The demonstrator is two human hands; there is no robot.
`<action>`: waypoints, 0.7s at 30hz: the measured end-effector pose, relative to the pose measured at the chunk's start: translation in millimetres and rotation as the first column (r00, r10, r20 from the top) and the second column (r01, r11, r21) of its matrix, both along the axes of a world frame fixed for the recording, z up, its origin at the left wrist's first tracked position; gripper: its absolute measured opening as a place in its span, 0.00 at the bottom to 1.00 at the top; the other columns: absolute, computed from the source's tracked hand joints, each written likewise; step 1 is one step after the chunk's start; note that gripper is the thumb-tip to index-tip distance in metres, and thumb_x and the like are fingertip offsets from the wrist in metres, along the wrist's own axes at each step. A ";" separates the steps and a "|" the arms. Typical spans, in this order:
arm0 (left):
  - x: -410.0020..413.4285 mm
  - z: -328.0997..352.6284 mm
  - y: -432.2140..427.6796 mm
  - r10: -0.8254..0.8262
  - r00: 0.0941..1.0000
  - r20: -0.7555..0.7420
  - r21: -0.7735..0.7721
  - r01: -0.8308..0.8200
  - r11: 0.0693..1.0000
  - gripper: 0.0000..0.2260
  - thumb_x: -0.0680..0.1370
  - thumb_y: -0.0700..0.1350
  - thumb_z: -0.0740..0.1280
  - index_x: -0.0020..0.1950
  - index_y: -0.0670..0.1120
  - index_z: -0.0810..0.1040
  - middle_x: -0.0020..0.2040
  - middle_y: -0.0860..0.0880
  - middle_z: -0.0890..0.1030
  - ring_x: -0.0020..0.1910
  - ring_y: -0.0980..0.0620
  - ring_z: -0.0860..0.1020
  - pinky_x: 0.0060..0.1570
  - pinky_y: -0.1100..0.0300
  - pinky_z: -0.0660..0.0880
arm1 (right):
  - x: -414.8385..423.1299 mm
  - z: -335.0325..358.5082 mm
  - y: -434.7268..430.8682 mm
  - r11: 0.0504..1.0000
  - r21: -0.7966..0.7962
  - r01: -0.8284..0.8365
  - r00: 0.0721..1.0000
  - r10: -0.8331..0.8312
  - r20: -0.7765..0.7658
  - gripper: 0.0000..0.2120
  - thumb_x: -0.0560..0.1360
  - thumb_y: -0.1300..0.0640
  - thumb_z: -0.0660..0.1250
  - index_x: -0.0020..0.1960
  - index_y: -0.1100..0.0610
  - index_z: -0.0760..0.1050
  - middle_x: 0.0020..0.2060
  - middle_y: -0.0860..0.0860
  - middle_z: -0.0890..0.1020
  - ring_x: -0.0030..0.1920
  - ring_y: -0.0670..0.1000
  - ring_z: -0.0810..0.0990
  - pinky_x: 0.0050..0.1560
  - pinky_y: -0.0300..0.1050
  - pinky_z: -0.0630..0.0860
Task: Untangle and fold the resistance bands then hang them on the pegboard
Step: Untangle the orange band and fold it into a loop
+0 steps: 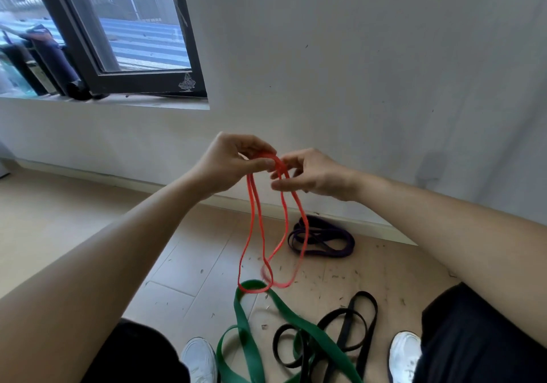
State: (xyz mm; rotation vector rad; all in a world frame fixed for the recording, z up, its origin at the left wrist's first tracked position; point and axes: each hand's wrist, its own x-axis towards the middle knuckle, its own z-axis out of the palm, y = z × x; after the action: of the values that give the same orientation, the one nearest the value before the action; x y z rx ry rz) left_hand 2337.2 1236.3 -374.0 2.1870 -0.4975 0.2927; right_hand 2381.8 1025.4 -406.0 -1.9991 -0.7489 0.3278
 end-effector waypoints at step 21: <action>-17.6 30.6 24.3 -0.039 0.999 -0.035 -0.473 0.018 0.881 0.15 0.74 0.46 0.71 0.60 0.45 0.81 0.50 0.46 0.86 0.50 0.48 0.84 0.49 0.58 0.81 | -9.8 -0.2 52.8 0.996 -0.026 -0.086 0.996 0.085 -0.038 0.08 0.77 0.53 0.73 0.52 0.57 0.82 0.45 0.50 0.86 0.47 0.50 0.85 0.45 0.44 0.81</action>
State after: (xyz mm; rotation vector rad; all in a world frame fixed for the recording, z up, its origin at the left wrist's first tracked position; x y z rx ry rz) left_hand 2319.6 1260.6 -343.3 1.7026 -0.3842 0.3133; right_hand 2372.0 1078.3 -406.1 -1.9852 -0.8117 0.4260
